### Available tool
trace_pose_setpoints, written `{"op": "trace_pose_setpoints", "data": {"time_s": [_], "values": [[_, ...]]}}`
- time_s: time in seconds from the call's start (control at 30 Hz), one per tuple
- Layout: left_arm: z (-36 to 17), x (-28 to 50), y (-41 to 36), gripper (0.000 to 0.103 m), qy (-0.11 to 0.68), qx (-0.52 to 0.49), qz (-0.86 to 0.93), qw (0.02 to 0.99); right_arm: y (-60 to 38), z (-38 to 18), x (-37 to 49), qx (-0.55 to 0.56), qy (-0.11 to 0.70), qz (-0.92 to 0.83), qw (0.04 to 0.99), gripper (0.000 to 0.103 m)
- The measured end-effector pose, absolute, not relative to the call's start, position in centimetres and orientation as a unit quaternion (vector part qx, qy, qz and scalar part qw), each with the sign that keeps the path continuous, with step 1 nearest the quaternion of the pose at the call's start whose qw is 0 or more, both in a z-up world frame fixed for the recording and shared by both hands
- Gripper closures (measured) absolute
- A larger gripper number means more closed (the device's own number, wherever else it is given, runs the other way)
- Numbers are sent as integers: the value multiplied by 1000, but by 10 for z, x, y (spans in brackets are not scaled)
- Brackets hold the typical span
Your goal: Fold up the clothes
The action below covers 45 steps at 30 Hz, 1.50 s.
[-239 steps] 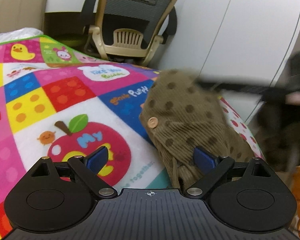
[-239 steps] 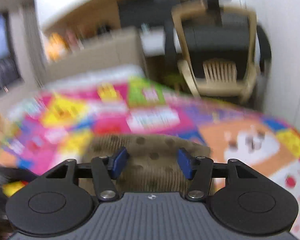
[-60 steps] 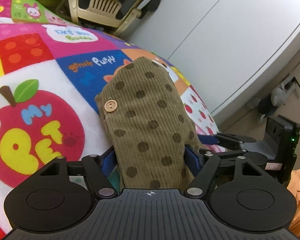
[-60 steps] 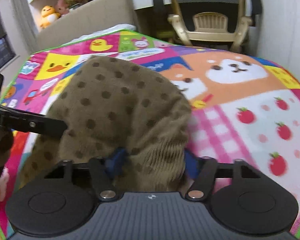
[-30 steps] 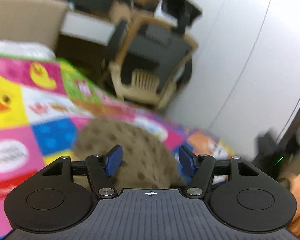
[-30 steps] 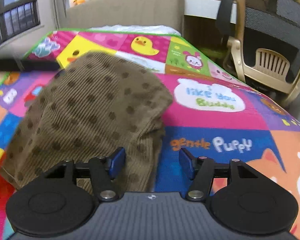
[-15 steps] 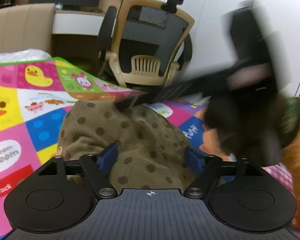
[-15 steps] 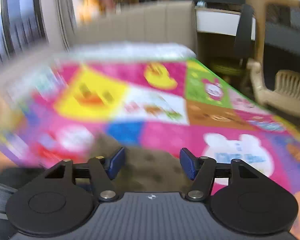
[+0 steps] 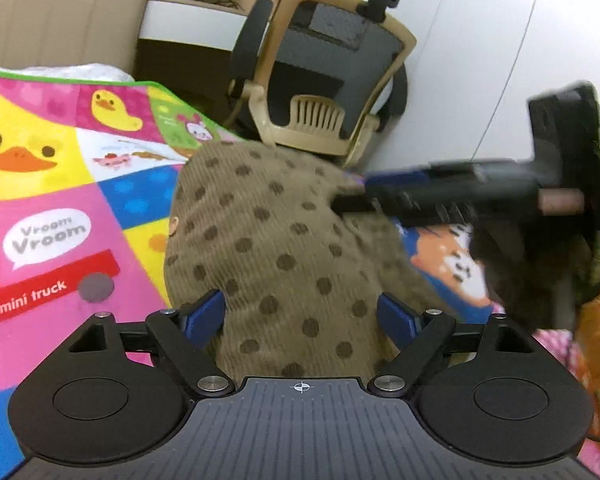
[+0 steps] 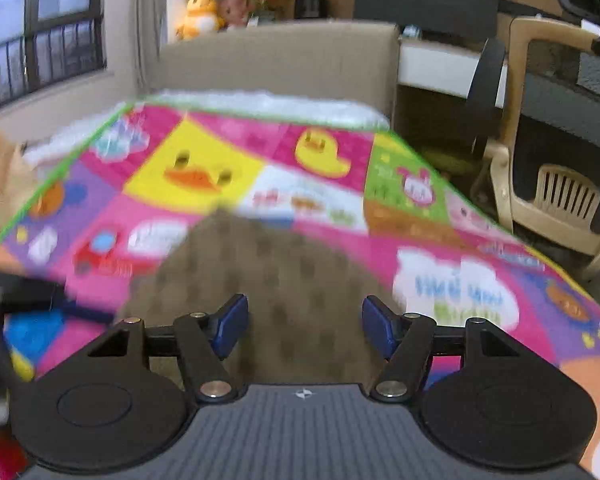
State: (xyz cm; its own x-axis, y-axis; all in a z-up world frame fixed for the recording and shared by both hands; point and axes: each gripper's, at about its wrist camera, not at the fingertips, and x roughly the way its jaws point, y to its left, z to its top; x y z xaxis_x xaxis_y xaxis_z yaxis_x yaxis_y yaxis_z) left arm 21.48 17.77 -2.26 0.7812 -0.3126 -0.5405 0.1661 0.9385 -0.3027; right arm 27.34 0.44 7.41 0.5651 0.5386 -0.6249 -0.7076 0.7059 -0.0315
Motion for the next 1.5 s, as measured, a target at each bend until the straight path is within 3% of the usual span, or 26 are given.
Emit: {"op": "trace_pose_setpoints", "data": {"time_s": [0.1,0.37,0.43,0.6,0.87,1.0,1.5], "values": [[-21,211,177,14,304,-117,-123,937,-1,45,266,-170,320,336,870,38],[-1,172,192,8,277,-144,-76,947,-36,51,226,-172,298,341,875,35],[-7,166,188,7,294,-134,-57,945,-42,51,207,-176,295,356,869,27],[-37,164,177,5,361,-90,16,928,-48,35,196,-175,314,334,871,21],[-41,118,175,5,294,-145,30,944,-96,35,170,-64,295,335,893,18],[-42,96,166,5,289,-146,40,945,-121,36,147,-28,273,347,897,11],[-34,43,103,4,292,-93,56,950,-143,37,102,-67,271,376,884,0]]}}
